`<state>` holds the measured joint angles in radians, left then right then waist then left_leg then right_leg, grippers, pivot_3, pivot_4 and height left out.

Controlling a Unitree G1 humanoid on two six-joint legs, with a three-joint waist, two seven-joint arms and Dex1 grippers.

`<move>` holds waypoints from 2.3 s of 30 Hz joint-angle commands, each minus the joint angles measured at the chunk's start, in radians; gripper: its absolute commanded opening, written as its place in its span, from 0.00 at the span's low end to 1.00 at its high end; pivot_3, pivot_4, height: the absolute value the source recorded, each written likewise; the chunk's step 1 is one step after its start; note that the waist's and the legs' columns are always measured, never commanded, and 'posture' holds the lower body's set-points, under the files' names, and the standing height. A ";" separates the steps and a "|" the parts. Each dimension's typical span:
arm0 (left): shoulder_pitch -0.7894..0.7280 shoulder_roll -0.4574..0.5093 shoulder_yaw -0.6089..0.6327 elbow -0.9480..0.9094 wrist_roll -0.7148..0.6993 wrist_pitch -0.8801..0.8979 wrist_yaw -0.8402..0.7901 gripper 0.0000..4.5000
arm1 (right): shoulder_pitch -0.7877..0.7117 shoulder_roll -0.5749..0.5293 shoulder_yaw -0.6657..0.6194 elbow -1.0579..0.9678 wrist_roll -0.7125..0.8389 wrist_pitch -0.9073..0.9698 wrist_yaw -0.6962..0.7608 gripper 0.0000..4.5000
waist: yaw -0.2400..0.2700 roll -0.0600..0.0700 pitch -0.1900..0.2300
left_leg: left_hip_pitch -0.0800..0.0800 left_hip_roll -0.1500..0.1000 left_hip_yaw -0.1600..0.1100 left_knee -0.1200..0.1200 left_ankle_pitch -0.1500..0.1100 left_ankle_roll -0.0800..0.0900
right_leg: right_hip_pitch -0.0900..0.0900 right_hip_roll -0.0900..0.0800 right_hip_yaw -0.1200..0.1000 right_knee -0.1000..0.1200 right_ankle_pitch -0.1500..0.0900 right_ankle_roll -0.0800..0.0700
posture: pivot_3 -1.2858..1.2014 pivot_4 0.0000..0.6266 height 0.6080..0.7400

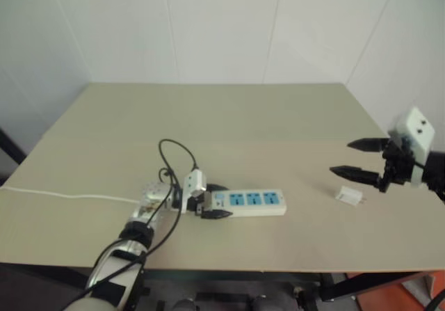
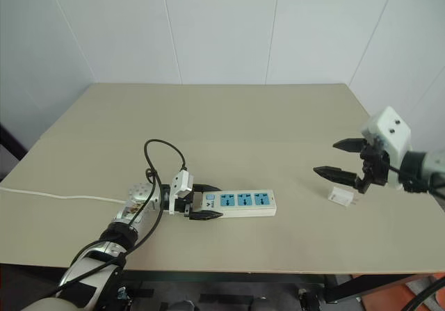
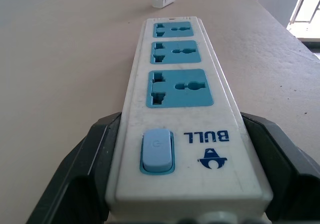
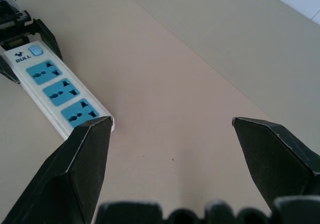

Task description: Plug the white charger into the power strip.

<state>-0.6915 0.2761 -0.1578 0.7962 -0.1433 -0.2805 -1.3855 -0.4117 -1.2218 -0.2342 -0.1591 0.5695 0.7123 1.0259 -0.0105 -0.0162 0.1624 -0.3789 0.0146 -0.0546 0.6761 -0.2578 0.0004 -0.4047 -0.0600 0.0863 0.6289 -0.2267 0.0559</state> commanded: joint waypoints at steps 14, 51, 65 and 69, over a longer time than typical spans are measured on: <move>0.036 -0.047 -0.083 -0.048 0.067 0.005 0.028 0.73 | -0.429 0.012 0.627 0.375 -0.522 -0.030 0.213 1.00 | 0.014 0.001 0.000 | -0.005 -0.001 0.001 0.002 0.000 0.000 | -0.003 -0.001 -0.001 -0.001 0.000 0.001 | 0.52 0.24 1.00; 0.063 -0.005 -0.115 -0.112 0.083 0.008 0.058 0.73 | -0.572 0.290 0.701 0.929 -0.888 -0.315 0.363 1.00 | -0.002 0.001 -0.001 | -0.003 -0.001 0.001 0.002 0.000 0.000 | -0.002 -0.001 -0.001 0.000 0.000 0.001 | 0.52 0.24 1.00; 0.091 0.003 -0.123 -0.151 0.079 0.031 0.066 0.73 | -0.585 0.333 0.677 1.001 -0.892 -0.362 0.350 1.00 | -0.006 0.001 -0.001 | 0.000 -0.001 0.001 0.001 0.000 0.000 | 0.000 -0.001 0.000 0.000 0.000 0.001 | 0.52 0.24 1.00; 0.091 0.006 -0.123 -0.152 0.078 0.034 0.062 0.73 | -0.589 0.341 0.665 1.002 -0.897 -0.366 0.357 1.00 | -0.008 0.001 -0.001 | 0.001 -0.001 0.001 0.001 0.000 0.000 | 0.001 -0.001 0.000 0.000 0.000 0.001 | 0.52 0.24 1.00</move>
<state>-0.6256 0.2782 -0.2235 0.6409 -0.1148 -0.2590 -1.3124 -0.9784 -0.8888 0.4527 0.8419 -0.3303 0.3597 1.3814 -0.0184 -0.0152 0.1617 -0.3779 0.0139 -0.0542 0.6774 -0.2583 0.0008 -0.4037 -0.0611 0.0859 0.6292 -0.2269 0.0565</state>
